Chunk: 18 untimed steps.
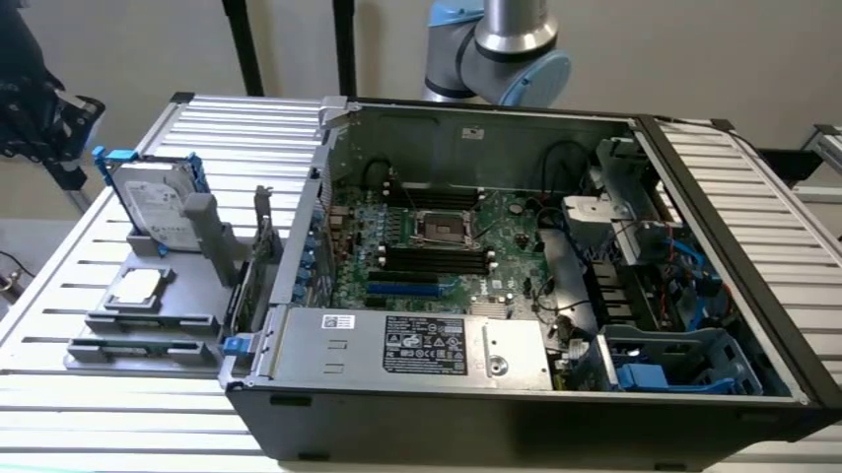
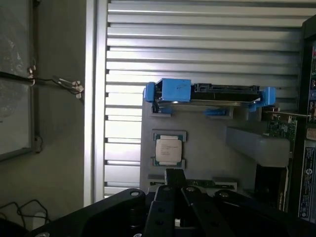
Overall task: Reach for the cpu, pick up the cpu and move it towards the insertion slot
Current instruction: 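Pick up the cpu and move it towards the insertion slot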
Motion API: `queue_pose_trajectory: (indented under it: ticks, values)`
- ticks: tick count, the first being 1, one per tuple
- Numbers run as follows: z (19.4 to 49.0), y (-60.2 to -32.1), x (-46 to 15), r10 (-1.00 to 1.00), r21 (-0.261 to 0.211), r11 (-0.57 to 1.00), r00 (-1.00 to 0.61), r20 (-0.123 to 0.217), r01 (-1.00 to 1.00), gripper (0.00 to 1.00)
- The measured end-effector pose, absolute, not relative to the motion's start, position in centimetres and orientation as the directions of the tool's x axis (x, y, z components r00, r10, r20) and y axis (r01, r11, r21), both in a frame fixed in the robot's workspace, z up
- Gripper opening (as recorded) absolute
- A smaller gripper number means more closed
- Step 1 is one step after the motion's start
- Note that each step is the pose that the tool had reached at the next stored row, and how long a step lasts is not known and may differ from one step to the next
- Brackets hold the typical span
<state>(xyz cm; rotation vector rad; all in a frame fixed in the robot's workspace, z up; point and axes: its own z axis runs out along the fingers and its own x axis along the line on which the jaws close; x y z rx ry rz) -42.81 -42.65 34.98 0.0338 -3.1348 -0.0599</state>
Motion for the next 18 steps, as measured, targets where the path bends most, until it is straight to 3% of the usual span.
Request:
queue_pose_trajectory:
  ticks: [10, 13, 14, 16, 18]
  values:
    - [34.34, -43.01, -42.86, -0.024, 0.038, 0.999, -1.000, 0.006, -0.024, 0.12]
    - [34.30, -43.10, -42.86, -0.024, 0.038, 0.999, -1.000, 0.007, -0.024, 0.30]
    - [34.28, -43.13, -42.86, -0.024, 0.038, 0.999, -1.000, 0.007, -0.024, 0.30]
    - [34.23, -43.20, -42.85, -0.024, 0.038, 0.999, -1.000, 0.009, -0.024, 0.42]
    - [34.12, -43.27, -42.81, -0.024, 0.038, 0.999, -1.000, 0.011, -0.024, 0.47]
